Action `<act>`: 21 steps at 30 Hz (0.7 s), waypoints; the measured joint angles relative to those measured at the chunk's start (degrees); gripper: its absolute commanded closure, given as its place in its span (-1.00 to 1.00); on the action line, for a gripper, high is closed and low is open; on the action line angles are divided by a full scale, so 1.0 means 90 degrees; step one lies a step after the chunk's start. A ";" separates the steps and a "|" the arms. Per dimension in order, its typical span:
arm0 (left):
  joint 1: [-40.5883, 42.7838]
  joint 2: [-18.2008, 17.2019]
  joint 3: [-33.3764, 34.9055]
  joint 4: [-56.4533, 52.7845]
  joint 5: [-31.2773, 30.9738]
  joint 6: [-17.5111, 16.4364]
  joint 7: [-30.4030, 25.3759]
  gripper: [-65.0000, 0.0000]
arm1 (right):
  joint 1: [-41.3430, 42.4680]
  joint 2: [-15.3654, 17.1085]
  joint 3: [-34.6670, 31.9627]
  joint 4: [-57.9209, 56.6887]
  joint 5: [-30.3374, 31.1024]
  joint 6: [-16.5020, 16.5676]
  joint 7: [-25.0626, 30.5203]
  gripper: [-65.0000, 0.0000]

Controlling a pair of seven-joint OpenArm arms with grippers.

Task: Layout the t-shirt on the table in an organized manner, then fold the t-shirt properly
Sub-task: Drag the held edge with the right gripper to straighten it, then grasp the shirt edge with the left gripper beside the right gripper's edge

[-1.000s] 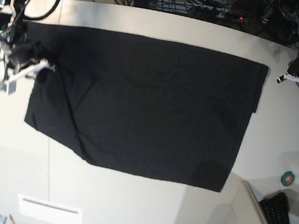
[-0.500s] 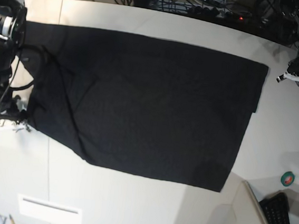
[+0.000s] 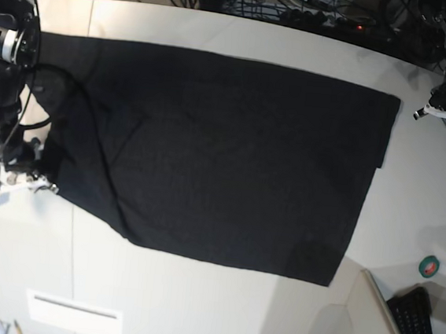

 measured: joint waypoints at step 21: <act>0.0012 0.0000 -0.0002 0.0000 0.0000 0.0002 0.0005 1.00 | -0.0282 0.0002 0.0002 0.0920 -0.0039 -0.0010 0.0136 1.00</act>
